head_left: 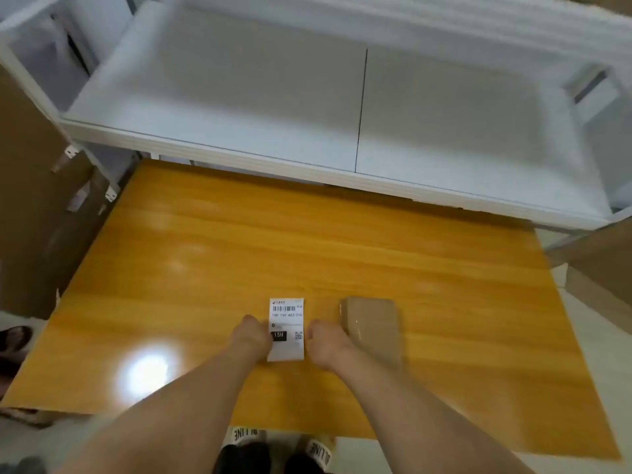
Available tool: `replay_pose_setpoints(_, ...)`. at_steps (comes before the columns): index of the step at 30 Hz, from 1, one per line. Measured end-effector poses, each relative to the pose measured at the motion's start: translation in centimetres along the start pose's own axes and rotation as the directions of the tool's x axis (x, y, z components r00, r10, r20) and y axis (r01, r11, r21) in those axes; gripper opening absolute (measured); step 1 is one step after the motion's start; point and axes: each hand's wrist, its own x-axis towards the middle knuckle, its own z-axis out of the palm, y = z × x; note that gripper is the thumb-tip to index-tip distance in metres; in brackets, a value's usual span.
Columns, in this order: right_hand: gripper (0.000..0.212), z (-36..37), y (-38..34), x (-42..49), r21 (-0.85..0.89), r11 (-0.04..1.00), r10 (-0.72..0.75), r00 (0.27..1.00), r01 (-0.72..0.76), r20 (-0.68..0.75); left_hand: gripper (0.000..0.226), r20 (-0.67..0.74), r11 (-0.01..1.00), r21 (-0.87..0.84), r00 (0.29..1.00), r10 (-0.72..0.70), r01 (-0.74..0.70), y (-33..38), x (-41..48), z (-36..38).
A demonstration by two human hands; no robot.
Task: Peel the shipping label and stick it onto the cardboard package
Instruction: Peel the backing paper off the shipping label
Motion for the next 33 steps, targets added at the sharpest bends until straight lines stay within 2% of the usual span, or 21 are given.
replay_pose_setpoints(7,0.047,2.3,0.3,1.9,0.142,0.989,0.029,0.996,-0.04,0.079,0.033,-0.021,0.993,-0.066,0.995,-0.096,0.095,-0.5,0.6,1.0)
replay_pose_setpoints(12,0.047,2.9,0.1,1.9,0.224,0.974,0.025,0.996,-0.044,0.087,0.031,0.034,0.985,-0.125,0.993,-0.117,0.121,-0.7,1.0,1.8)
replay_pose_setpoints(16,0.045,3.3,0.5,2.1,0.335,0.937,0.079,0.994,-0.101,0.079,0.035,0.069,0.96,-0.226,0.985,-0.156,0.167,-1.2,1.3,2.0)
replay_pose_setpoints(20,0.021,2.8,0.4,2.2,0.524,0.837,0.173,0.985,-0.158,0.021,0.03,0.13,0.951,-0.246,0.978,-0.161,0.189,-0.6,0.7,1.6)
replay_pose_setpoints(24,0.027,1.1,0.2,1.6,0.716,0.68,0.23,0.973,-0.16,-0.001,0.024,0.189,0.91,-0.361,0.972,-0.141,0.203,0.3,0.5,0.6)
replay_pose_setpoints(28,0.033,-2.8,-0.5,0.4,0.846,0.517,0.225,0.974,-0.13,0.012,0.016,0.24,0.759,-0.626,0.97,-0.029,0.178,2.8,-0.4,-1.9)
replay_pose_setpoints(30,0.033,-5.4,-1.2,-0.7,0.891,0.448,0.183,0.983,-0.074,-0.01,0.012,0.202,0.681,-0.723,0.978,0.052,0.113,5.0,-1.3,-3.8)
replay_pose_setpoints(33,0.031,-9.6,-2.3,-3.1,0.939,0.341,0.132,0.987,0.046,-0.096,0.02,0.116,0.58,-0.814,0.978,0.176,-0.008,8.4,-3.2,-7.0)
